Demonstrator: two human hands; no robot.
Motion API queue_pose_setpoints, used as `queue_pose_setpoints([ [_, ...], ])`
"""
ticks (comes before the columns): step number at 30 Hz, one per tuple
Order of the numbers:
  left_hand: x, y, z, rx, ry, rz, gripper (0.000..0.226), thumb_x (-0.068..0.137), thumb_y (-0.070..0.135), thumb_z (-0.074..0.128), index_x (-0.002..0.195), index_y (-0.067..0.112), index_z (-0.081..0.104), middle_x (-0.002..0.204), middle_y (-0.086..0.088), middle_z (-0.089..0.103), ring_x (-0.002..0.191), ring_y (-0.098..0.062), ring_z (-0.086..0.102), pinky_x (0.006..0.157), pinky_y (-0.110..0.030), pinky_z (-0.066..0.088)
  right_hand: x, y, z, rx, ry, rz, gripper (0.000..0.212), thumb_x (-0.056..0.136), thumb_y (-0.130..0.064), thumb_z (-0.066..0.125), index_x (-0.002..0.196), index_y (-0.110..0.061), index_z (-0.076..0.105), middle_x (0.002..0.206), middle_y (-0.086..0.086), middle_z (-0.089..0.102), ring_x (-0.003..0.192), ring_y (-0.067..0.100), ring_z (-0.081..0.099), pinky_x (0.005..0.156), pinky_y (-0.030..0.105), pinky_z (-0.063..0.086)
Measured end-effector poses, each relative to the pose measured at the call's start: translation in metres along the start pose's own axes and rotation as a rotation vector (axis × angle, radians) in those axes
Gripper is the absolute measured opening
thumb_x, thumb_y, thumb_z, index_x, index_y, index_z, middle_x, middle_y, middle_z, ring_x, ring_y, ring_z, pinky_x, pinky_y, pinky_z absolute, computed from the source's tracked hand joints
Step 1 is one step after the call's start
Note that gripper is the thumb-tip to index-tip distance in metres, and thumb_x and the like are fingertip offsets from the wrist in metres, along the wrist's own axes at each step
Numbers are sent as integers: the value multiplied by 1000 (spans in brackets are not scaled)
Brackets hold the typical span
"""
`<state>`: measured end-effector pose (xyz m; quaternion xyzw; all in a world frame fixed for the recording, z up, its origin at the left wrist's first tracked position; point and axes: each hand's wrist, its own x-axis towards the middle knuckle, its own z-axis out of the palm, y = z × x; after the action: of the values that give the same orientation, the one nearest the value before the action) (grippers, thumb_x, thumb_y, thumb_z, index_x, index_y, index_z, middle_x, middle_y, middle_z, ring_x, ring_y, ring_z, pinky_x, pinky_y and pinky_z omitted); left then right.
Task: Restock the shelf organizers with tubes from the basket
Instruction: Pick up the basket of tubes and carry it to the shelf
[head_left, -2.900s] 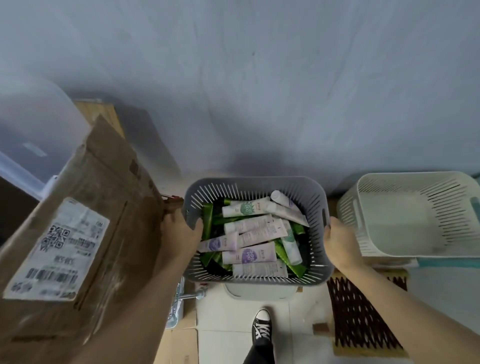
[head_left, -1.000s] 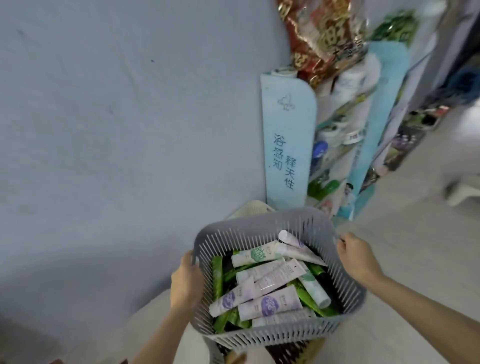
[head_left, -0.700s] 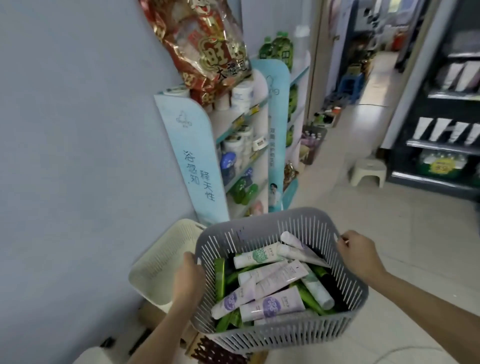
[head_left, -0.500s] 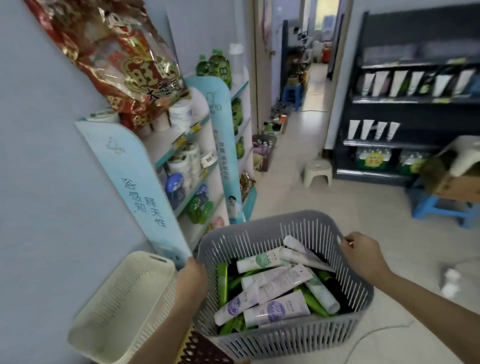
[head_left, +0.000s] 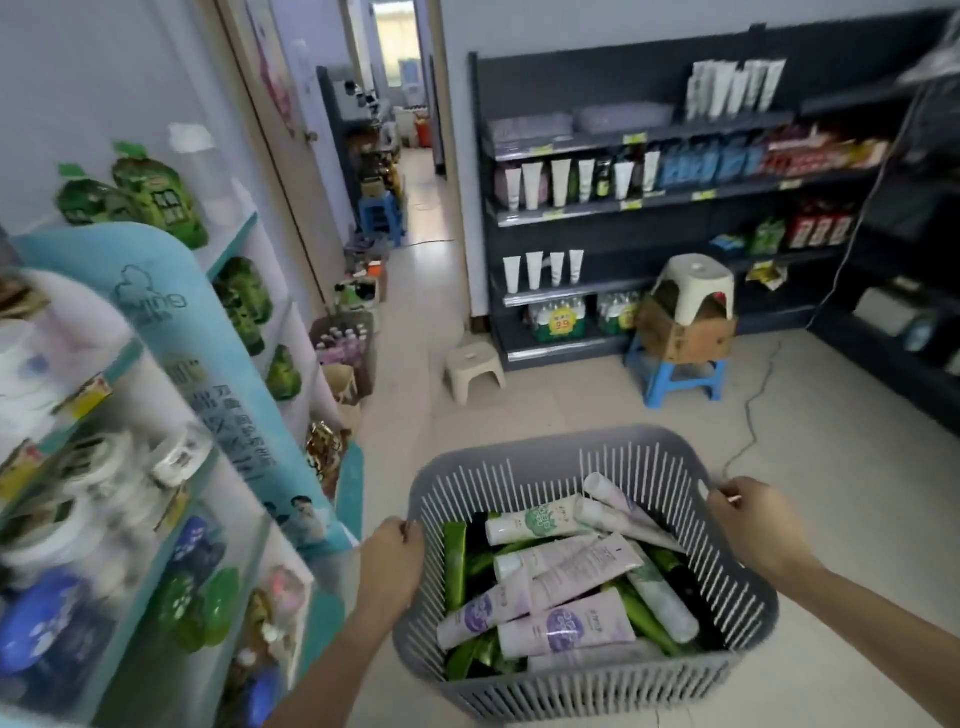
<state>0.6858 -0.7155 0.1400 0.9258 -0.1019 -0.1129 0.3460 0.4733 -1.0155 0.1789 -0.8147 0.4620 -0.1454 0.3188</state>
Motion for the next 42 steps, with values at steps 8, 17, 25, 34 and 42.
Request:
queue_pose_setpoints([
  [8, 149, 70, 20, -39, -80, 151, 25, 98, 22, 45, 79, 7, 51, 72, -5, 54, 71, -24, 51, 61, -32, 30, 84, -35, 9, 106, 141, 191, 23, 92, -25, 52, 78, -11, 63, 67, 5, 65, 58, 22, 60, 50, 28, 42],
  [17, 282, 152, 62, -136, -135, 246, 22, 96, 18, 47, 79, 5, 51, 69, -10, 57, 66, -29, 56, 58, -39, 44, 207, -51, 17, 165, 263, 258, 21, 89, -18, 52, 79, -6, 66, 63, 9, 66, 53, 27, 60, 47, 29, 43],
  [25, 399, 242, 113, -104, -177, 307, 24, 95, 18, 45, 71, 15, 45, 62, -10, 55, 55, -31, 54, 55, -44, 49, 346, -56, 21, 193, 281, 298, 21, 90, -20, 50, 80, -7, 65, 63, 12, 67, 51, 30, 61, 46, 34, 49],
  [34, 535, 355, 170, -88, -164, 374, 26, 93, 20, 45, 68, 14, 41, 63, -13, 56, 57, -34, 57, 57, -48, 49, 509, -74, 3, 200, 344, 310, 20, 90, -22, 50, 87, -9, 64, 69, 9, 66, 54, 25, 61, 47, 29, 48],
  [42, 649, 454, 239, -35, -221, 431, 25, 95, 19, 46, 78, 1, 50, 69, -17, 59, 60, -31, 56, 53, -34, 40, 626, -72, -6, 260, 425, 386, 23, 91, -22, 52, 76, -9, 64, 69, 10, 67, 58, 25, 60, 54, 28, 47],
])
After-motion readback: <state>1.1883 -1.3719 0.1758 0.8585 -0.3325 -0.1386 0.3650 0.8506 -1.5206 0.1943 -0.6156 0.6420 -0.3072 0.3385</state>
